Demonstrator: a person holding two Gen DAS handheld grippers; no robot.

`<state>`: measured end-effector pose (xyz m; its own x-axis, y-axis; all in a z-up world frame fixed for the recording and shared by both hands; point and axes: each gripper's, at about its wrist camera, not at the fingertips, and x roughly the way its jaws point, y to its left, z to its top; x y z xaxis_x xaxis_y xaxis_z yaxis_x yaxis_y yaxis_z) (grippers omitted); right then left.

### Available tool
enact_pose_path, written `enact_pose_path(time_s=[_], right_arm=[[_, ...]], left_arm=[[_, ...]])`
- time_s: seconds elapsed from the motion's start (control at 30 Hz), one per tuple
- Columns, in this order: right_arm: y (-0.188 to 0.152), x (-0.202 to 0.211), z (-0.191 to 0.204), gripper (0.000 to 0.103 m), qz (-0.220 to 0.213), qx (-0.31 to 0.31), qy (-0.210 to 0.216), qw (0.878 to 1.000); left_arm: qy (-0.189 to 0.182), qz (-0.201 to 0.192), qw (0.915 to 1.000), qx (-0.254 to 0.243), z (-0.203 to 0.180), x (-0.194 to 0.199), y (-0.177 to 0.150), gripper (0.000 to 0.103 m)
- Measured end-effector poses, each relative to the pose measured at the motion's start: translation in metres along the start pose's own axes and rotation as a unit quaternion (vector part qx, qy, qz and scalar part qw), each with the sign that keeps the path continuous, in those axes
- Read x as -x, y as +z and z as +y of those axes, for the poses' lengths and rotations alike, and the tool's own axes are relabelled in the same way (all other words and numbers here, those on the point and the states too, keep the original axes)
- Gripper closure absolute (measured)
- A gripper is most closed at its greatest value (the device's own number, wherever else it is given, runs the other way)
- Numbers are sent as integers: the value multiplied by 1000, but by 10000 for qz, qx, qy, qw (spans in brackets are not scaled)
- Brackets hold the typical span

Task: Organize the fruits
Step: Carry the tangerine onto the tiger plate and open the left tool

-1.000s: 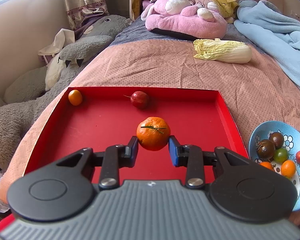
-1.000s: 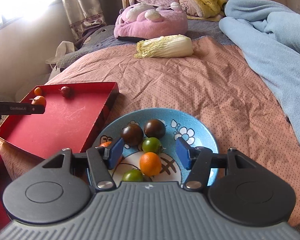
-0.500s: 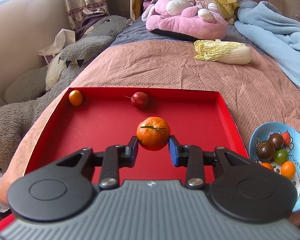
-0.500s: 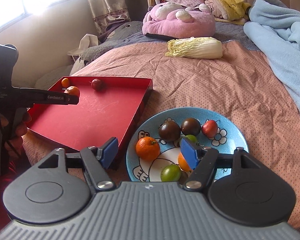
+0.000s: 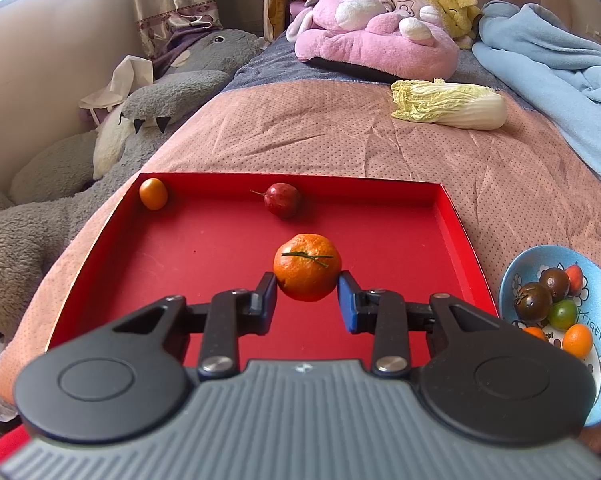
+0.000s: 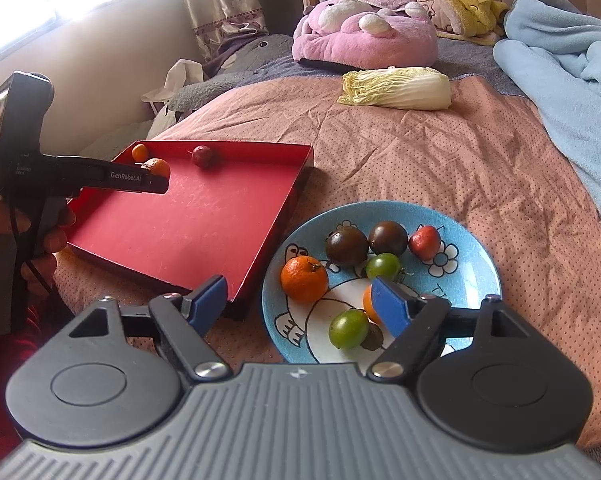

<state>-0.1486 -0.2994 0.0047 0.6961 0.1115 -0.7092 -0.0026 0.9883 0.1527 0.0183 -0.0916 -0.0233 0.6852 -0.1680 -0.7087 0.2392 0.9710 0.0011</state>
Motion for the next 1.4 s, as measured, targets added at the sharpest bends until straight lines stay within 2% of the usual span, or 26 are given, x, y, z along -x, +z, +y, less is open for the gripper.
enact_pose_path(time_s=[0.23,0.5,0.73,1.1,1.4], right_arm=[[-11,7,-6,20,111,57,-76,9999],[-28,12,-32,20,199,-138,-325,9992],[-33,14,-39,19,161,-181,-354,9991],[-45,15,-58,18,145,-427,-357,9983],[-48,14,-70,18,115,-577,-326,9977]], left_arm=[[-204,-108,9996,-137,-16,9,-7,67],[-696,-187,9959,-549,-59,21,-19,67],[-979,-66,9933,-604,-94,22,-19,67],[-1410,-47,9836,-1124,-161,30,-19,67],[-1571,121,9766,-1464,-188,27,-29,63]])
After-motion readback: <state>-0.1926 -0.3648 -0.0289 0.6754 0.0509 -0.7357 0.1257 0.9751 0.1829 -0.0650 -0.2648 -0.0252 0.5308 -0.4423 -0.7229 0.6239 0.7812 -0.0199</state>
